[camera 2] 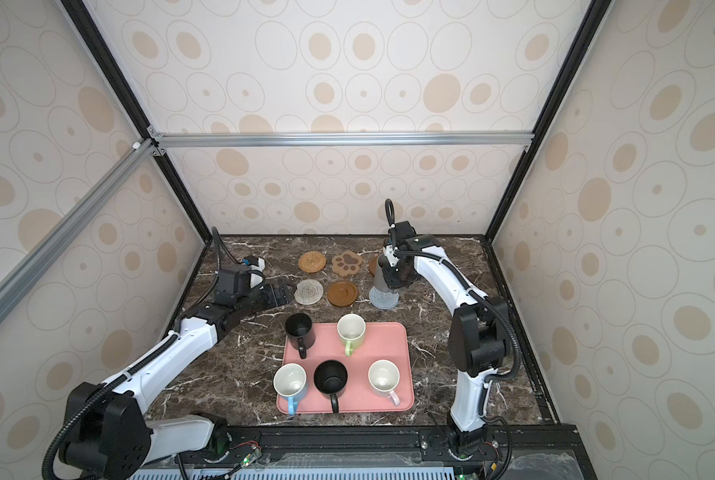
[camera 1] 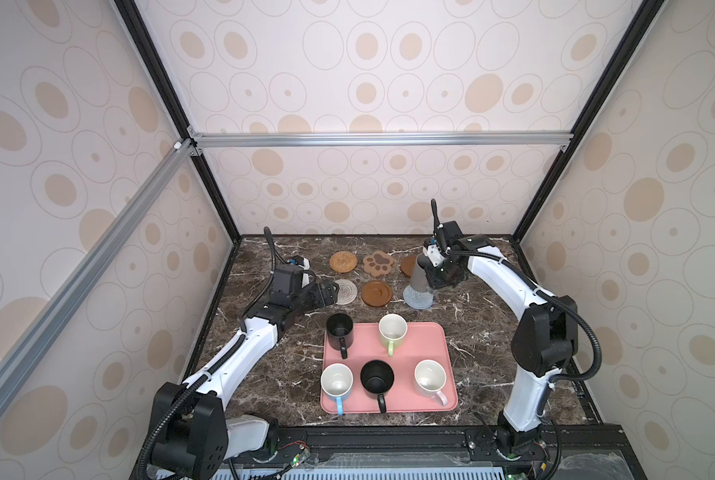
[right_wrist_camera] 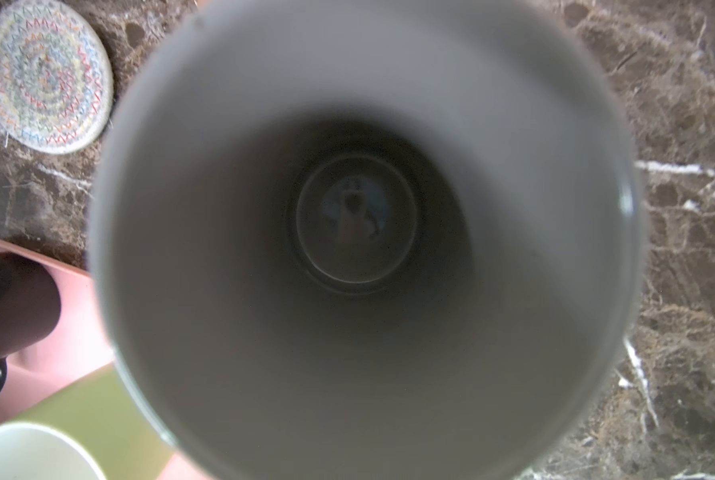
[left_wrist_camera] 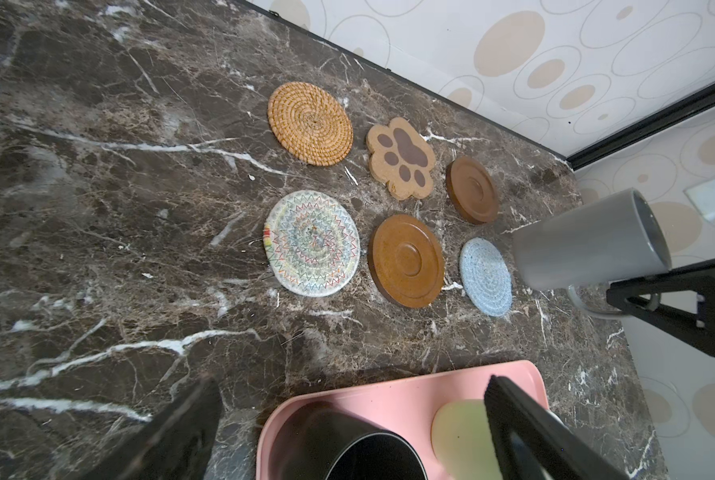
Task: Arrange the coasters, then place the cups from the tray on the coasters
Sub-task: 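Lift the grey mug with the right gripper toward the coasters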
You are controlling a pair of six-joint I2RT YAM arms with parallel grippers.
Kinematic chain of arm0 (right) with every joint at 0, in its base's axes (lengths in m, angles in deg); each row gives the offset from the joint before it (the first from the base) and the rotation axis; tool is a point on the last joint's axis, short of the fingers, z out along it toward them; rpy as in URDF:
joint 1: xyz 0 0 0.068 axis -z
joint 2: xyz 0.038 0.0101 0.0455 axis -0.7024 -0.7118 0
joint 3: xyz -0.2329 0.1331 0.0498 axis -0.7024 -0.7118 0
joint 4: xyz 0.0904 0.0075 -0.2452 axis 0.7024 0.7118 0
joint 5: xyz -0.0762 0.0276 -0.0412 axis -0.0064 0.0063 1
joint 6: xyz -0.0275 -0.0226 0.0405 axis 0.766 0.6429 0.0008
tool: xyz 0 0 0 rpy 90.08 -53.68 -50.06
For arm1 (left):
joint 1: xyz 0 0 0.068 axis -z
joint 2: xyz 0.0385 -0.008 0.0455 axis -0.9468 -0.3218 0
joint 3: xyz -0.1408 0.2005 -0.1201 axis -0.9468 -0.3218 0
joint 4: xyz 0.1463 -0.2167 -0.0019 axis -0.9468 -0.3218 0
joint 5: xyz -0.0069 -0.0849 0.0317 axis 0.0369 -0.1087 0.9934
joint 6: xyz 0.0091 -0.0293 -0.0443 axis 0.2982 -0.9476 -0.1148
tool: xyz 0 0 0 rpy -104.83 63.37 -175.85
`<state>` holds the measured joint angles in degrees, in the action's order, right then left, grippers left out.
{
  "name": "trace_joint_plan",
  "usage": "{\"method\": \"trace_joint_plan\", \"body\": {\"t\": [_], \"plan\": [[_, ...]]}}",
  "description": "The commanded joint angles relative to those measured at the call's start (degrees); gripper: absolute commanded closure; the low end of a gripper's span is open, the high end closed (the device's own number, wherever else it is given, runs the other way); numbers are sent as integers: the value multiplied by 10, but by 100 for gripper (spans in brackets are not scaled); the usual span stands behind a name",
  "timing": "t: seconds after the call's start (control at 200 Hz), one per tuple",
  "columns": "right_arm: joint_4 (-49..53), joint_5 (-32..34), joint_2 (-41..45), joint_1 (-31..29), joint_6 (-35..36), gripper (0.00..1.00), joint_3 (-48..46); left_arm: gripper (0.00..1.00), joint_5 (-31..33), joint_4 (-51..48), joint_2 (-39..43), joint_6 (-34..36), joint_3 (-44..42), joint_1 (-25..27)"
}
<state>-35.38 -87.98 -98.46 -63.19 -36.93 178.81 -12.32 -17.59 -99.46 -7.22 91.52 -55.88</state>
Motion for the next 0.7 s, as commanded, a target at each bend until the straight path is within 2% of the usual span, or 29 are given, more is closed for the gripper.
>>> {"method": "trace_joint_plan", "body": {"t": [0.0,0.695], "plan": [[-1,-13,-12,4,27,95,44,0,1,-8,17,14,1,-2],[46,-29,-121,22,49,95,179,0,-1,-2,29,11,-12,-2]]}}
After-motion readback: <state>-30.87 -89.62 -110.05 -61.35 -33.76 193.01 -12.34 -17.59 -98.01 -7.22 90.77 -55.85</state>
